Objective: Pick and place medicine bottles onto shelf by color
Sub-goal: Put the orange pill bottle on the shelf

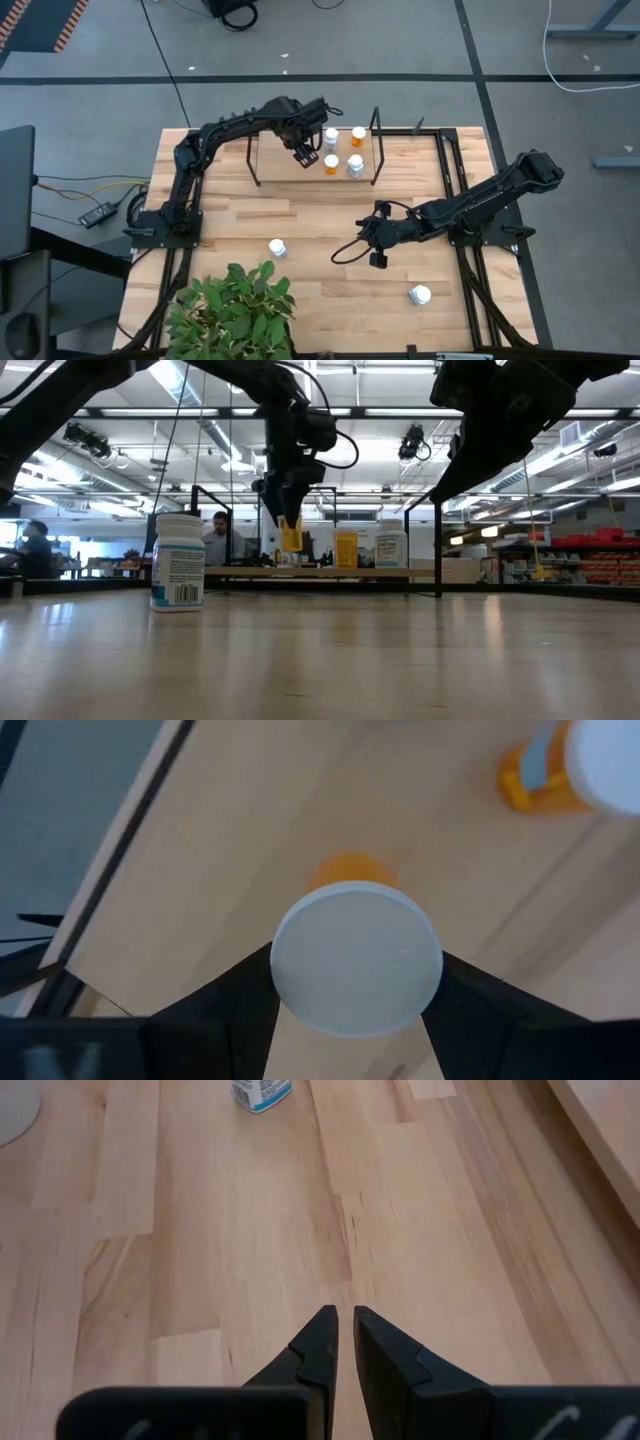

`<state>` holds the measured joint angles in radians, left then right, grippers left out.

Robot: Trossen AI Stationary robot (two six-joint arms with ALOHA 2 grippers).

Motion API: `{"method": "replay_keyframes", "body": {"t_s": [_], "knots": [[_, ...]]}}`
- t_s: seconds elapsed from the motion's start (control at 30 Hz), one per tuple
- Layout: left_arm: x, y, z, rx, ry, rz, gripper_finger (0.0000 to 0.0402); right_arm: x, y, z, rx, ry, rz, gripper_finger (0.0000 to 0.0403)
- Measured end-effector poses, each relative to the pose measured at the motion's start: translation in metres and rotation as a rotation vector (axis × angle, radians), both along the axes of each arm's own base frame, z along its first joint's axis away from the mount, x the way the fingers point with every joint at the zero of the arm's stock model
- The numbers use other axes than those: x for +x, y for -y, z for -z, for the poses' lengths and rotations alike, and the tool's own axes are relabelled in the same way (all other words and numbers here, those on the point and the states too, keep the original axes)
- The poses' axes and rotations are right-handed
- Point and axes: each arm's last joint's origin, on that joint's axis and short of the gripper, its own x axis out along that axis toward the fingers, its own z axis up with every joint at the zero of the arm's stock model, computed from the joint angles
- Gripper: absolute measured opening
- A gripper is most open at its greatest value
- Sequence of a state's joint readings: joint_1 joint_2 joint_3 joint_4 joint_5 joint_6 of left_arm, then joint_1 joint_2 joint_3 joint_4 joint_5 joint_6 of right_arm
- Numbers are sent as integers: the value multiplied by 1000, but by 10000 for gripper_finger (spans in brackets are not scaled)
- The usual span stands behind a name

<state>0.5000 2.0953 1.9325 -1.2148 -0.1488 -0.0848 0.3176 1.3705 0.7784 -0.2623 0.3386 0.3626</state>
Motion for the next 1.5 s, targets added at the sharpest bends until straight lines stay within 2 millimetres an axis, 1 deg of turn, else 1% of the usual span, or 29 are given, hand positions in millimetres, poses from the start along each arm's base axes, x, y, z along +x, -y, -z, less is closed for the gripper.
{"method": "replay_keyframes", "body": {"t_s": [0.23, 0.43, 0.57, 0.7, 0.83, 1.0, 1.13, 1.27, 1.5], "knots": [[8, 16, 0, -46, 16, 94, 229, 0, 0, 0, 1, 0, 0, 45], [16, 31, 0, -55, 16, 160, 219, 0, 0, 0, 6, -2, -4, 45], [15, 31, 3, -52, 9, 158, 219, 0, -1, 0, 21, -4, -7, 45], [11, 32, 17, -73, -32, 156, 227, 0, -2, 0, 27, -5, -12, 45], [8, 31, 32, -78, -60, 150, 225, -1, -2, 0, 27, -5, -16, 45], [11, 30, 32, -60, -33, 151, 219, -1, -2, 0, 27, -5, -15, 45], [11, 27, 32, -52, -25, 163, 225, -1, -2, 0, 25, -5, -17, 45], [9, 24, 33, -28, -40, 149, 240, -1, -2, 0, 27, -5, -15, 45], [10, 25, 33, -35, -36, 147, 279, -1, -2, 0, 27, -5, -15, 45]]}}
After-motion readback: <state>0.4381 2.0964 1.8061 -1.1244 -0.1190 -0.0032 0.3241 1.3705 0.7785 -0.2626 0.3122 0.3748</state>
